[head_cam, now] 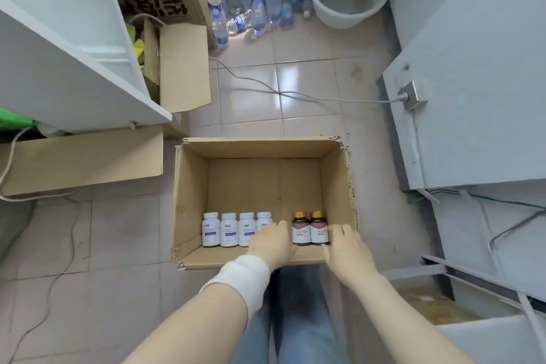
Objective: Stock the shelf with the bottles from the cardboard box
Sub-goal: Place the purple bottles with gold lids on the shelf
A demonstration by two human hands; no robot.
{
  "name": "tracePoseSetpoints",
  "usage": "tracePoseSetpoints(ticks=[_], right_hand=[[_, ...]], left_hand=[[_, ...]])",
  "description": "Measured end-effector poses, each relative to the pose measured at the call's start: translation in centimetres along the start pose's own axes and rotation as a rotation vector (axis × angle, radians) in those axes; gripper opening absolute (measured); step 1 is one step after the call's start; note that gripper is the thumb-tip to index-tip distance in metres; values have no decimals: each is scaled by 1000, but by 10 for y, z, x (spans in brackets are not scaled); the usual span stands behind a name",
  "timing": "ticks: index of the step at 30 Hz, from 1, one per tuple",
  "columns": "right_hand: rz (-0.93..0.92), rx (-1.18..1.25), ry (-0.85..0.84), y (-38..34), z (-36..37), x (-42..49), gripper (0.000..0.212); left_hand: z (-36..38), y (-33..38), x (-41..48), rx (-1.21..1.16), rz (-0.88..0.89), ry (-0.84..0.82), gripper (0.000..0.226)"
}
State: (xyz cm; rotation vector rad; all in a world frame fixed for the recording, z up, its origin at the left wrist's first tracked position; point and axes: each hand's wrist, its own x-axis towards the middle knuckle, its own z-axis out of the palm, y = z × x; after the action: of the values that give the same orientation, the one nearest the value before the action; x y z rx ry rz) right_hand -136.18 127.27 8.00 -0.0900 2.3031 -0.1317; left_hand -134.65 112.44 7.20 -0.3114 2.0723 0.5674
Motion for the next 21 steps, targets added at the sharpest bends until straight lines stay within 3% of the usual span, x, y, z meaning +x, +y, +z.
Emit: tracePoseSetpoints(ticks=[7, 17, 21], right_hand=[[313, 143, -158, 2, 82, 114, 42], [270, 77, -96, 5, 104, 147, 23], [348, 256, -194, 6, 102, 155, 41]], left_hand=[[44, 0, 139, -359, -184, -16, 50], [62, -8, 184, -386, -218, -56, 47], [63, -16, 184, -423, -208, -54, 52]])
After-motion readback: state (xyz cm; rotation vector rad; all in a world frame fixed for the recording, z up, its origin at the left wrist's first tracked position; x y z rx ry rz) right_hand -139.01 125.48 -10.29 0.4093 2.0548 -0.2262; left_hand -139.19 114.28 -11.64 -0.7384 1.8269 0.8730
